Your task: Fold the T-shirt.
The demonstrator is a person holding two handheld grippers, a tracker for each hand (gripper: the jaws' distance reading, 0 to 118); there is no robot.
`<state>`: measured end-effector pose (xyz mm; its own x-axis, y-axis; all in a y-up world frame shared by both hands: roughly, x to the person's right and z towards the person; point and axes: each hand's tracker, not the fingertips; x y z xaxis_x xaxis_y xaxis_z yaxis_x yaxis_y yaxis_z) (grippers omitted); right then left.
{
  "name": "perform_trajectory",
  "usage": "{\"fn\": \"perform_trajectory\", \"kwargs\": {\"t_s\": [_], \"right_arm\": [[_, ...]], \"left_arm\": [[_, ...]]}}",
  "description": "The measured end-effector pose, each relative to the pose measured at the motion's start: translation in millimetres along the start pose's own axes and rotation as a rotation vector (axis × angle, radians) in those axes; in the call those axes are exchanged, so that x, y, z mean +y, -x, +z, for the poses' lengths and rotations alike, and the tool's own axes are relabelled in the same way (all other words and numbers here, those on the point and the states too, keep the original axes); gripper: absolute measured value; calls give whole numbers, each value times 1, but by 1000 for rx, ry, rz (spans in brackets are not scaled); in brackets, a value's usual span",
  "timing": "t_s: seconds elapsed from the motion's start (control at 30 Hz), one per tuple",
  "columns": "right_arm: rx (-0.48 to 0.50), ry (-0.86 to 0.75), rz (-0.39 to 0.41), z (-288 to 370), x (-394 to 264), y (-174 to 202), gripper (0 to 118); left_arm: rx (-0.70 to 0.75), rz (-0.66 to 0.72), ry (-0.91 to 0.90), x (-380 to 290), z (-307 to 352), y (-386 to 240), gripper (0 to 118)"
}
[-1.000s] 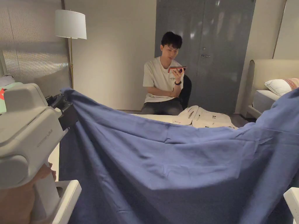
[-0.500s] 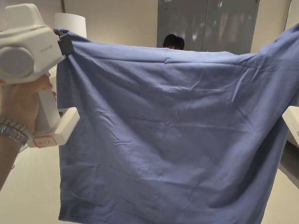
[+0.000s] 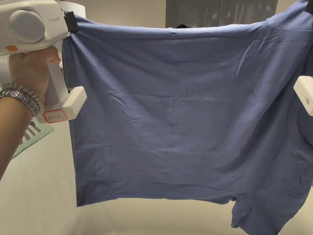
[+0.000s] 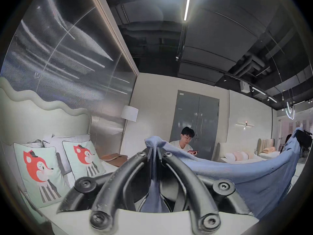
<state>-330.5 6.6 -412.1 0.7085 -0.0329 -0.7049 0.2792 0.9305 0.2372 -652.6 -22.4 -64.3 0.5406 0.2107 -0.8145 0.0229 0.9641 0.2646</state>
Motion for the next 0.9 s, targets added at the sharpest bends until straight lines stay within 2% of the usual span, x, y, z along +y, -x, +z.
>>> {"fn": "perform_trajectory", "kwargs": {"t_s": [0.17, 0.4, 0.57, 0.67, 0.8, 0.9], "right_arm": [[-11, 39, 36, -25, -23, 5, 6], [3, 93, 52, -22, -54, 6, 6], [11, 149, 45, -7, -71, 3, 6], [31, 204, 16, 10, -82, -4, 6], [48, 258, 63, 41, -99, -8, 6], [71, 300, 48, 71, -109, -14, 6]], "left_arm": [[10, 4, 28, -23, -25, 2, 3], [17, 17, 68, -52, -28, 15, 3], [10, 6, 96, -73, -14, 23, 3], [19, -12, 109, -88, 12, 25, 3], [11, -12, 158, -107, 34, 31, 3], [11, -18, 188, -120, 57, 38, 3]]}}
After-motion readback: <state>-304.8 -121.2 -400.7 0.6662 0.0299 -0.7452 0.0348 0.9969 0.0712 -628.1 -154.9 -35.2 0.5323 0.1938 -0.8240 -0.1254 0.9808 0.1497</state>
